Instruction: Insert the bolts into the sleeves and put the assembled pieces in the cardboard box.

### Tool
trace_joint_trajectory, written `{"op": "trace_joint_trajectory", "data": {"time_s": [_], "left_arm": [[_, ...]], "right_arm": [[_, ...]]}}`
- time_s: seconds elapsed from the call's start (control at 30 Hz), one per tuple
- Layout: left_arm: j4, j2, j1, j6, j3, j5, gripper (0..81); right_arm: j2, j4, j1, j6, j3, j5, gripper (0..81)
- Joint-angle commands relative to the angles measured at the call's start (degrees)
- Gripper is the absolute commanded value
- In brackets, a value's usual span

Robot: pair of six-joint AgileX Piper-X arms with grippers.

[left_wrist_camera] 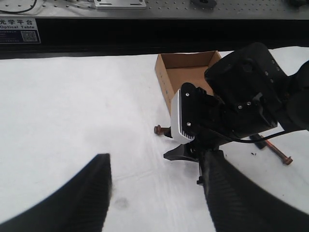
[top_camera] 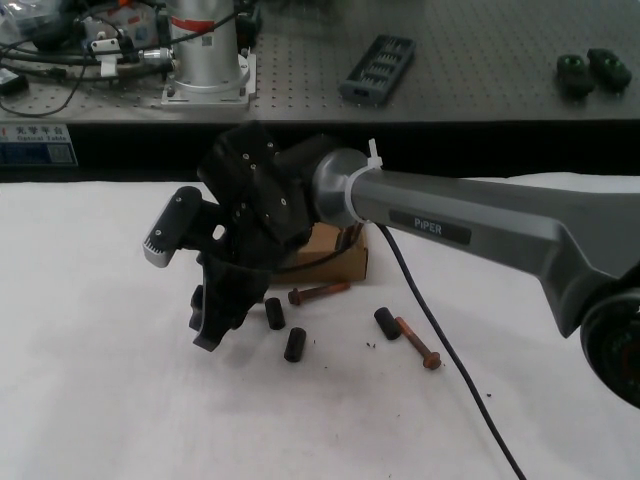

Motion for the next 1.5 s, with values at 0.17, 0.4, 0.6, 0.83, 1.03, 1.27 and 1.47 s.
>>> {"op": "trace_joint_trajectory", "data": {"time_s": [0.17,0.4,0.6,0.83,1.03,1.27,1.47], "left_arm": [[-1.2,-0.5,0.2,-0.5,-0.4,0.5,41.7],[-1.2,-0.5,0.2,-0.5,-0.4,0.5,41.7],[-1.2,-0.5,0.2,-0.5,-0.4,0.5,41.7],[-1.2,-0.5,0.2,-0.5,-0.4,0.5,41.7],[-0.7,-0.5,0.2,-0.4,-0.4,0.5,41.7],[0.7,-0.5,0.2,0.2,-0.4,0.5,41.7],[0.7,-0.5,0.2,0.2,-0.4,0.5,41.7]], "right_arm": [[-0.2,0.4,-0.1,0.0,-0.6,-0.8,34.6],[-0.2,1.8,-0.1,0.0,-0.6,-0.8,34.6],[0.4,1.7,-0.3,-0.4,-0.6,-0.6,34.6],[0.2,2.5,-0.4,-4.8,-0.6,-0.1,34.6],[0.3,2.4,-0.7,-8.2,-0.6,0.4,29.4],[0.3,0.8,-0.8,-10.8,-1.1,2.7,29.5],[0.3,0.4,-1.0,-10.8,-1.5,2.9,29.5]]}}
